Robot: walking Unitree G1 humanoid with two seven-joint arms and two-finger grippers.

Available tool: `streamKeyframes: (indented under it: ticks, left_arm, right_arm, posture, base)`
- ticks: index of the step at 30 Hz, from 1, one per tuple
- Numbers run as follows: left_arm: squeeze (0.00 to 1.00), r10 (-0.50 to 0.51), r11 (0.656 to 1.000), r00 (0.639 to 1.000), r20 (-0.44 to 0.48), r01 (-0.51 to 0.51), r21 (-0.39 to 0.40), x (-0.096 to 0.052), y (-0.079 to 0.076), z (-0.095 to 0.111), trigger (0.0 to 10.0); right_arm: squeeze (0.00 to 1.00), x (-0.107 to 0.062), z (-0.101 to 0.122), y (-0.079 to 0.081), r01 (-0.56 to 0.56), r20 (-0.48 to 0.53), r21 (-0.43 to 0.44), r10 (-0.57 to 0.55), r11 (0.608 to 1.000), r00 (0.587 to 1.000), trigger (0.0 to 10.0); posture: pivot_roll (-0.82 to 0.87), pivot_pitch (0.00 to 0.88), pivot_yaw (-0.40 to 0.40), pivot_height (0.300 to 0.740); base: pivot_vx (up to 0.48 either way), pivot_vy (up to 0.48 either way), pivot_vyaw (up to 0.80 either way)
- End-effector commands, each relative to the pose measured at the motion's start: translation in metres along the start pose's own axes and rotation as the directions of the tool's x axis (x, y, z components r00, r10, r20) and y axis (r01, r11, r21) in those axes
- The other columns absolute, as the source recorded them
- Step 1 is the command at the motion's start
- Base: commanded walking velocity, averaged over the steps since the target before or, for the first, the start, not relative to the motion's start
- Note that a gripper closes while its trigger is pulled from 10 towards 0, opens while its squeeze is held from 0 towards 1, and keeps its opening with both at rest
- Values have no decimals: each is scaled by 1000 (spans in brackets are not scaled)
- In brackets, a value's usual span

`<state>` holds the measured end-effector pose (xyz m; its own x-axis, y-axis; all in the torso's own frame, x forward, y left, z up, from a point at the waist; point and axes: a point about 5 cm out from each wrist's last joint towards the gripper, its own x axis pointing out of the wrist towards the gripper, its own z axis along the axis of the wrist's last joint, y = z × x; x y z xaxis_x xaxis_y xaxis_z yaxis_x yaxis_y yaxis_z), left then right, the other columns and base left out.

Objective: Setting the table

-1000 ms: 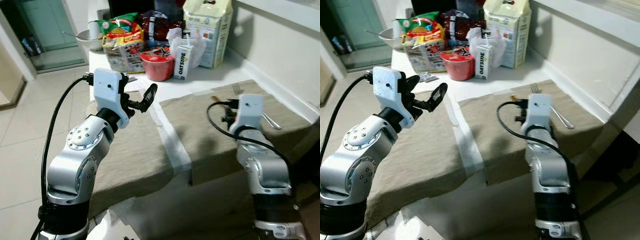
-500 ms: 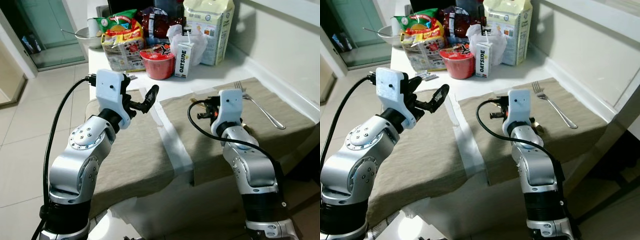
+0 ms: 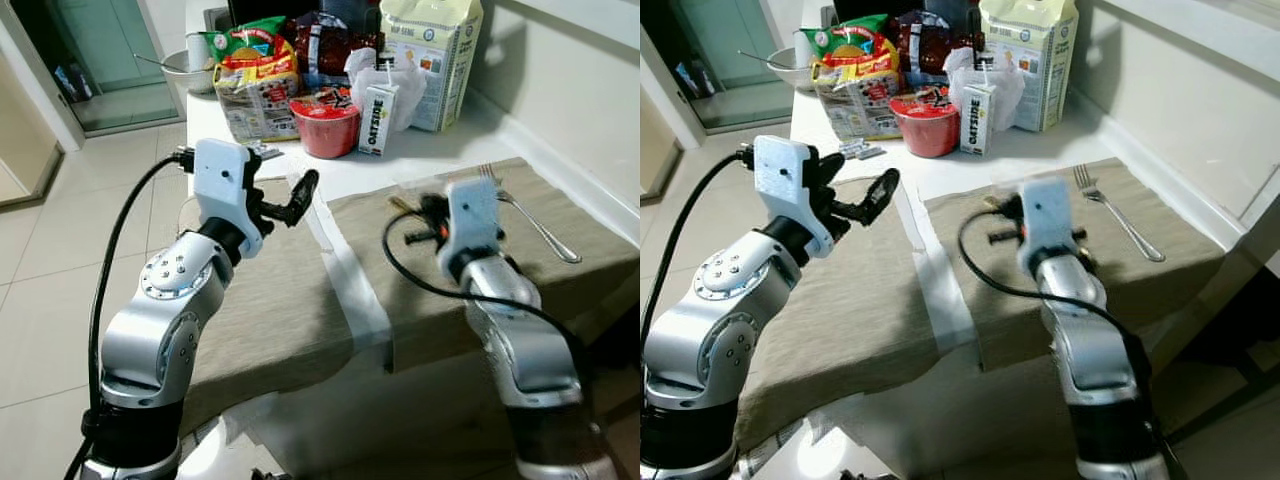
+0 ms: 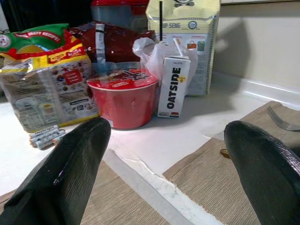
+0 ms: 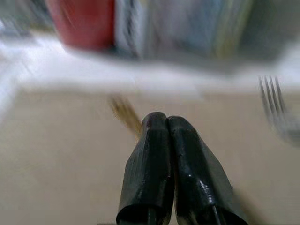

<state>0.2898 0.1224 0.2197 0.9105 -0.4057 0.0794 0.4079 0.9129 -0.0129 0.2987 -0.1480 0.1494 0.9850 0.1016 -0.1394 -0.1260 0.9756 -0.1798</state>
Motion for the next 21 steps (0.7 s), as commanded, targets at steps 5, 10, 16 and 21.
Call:
streamKeyframes:
  ticks: [5, 10, 16, 21]
  left_arm:
    - [0, 10, 1000, 1000, 13, -11, 13, 2, 4, 4, 10000]
    - [0, 4, 1000, 1000, 18, -4, 13, 3, 2, 5, 10000]
    - [0, 4, 1000, 1000, 19, -4, 18, 3, 3, 6, 10000]
    - [0, 6, 1000, 1000, 19, -7, 25, 2, 4, 6, 10000]
  right_arm:
    - [0, -8, -4, -9, 89, -31, -67, -91, 994, 995, 10000]
    - [1000, -7, -2, -9, 92, -19, -83, -93, 992, 995, 10000]
    - [1000, -5, 0, -7, 73, -14, -95, -74, 993, 997, 10000]
    - [1000, -2, 1, 1, 35, 8, -87, -35, 996, 999, 10000]
  posture:
    - [-175, 11, 118, 740]
    - [-174, 6, 121, 740]
    - [-171, 1, 120, 740]
    - [-159, 0, 119, 740]
  base:
    - [0, 0, 0]
    - [0, 0, 0]
    - [0, 0, 0]
    - [0, 0, 0]
